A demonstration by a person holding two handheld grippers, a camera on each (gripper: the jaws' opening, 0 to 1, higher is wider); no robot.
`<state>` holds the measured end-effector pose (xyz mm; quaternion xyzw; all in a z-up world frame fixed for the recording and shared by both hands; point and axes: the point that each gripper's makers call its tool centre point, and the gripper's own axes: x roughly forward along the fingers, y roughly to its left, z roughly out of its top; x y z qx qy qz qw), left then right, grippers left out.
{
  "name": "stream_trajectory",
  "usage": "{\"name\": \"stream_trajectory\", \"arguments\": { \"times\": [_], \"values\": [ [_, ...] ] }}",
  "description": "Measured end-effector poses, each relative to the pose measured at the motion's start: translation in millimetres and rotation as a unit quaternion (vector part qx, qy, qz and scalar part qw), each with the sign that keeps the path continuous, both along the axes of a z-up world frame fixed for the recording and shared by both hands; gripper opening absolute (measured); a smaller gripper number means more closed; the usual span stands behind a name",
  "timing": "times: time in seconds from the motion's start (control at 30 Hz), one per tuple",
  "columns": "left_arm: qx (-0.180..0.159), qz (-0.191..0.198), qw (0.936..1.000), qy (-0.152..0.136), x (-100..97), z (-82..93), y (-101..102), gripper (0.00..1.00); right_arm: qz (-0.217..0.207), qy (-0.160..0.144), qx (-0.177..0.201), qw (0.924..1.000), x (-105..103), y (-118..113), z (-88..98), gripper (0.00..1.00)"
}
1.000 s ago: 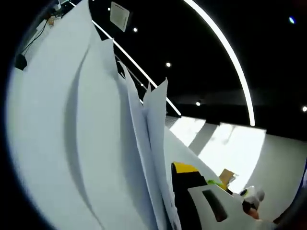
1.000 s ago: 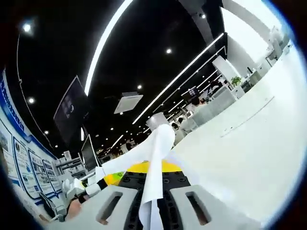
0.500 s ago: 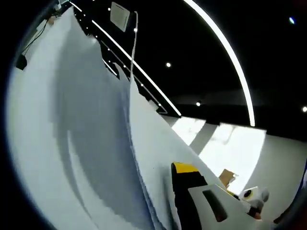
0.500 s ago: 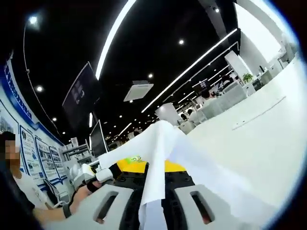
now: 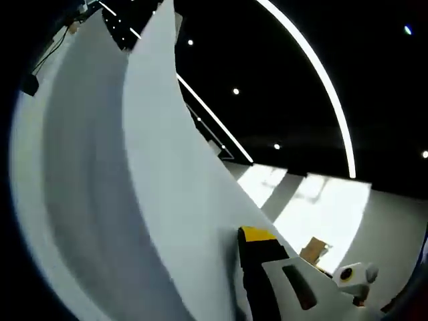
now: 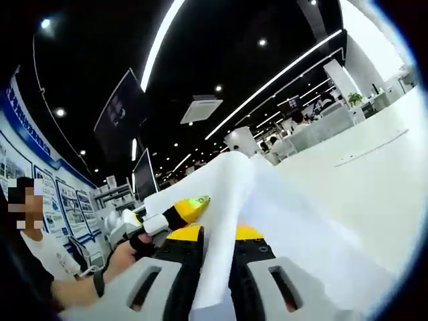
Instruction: Organize the stack of printing papers by aligning and flattening the scattered papers on the table
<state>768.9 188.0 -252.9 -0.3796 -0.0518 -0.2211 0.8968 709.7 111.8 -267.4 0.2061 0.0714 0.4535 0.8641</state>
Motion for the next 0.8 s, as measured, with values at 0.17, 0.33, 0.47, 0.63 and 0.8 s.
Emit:
{"name": "stream_trajectory", "arguments": {
  "times": [0.17,0.33,0.47,0.63,0.8],
  "values": [
    [0.004,0.003,1.0,-0.001,0.0,-0.8,1,0.11,0.006,-0.016,-0.021,0.9996,-5,5,-1.3,0.11],
    [0.005,0.008,1.0,-0.002,-0.1,-1.1,3,0.08,0.016,-0.048,-0.042,0.9978,-12,10,1.5,0.14],
    [0.008,0.01,0.9999,-0.002,0.1,-1.3,3,0.07,0.02,-0.059,-0.03,0.9976,-14,8,8.9,0.22],
    [0.006,0.012,0.9999,0.001,0.7,-1.8,4,0.07,0.003,-0.076,0.001,0.9971,-9,-4,26.7,0.27],
    [0.006,0.013,0.9999,0.002,0.8,-2.4,5,0.06,-0.035,-0.081,0.023,0.9958,8,-25,38.2,0.27]
  ]
}}
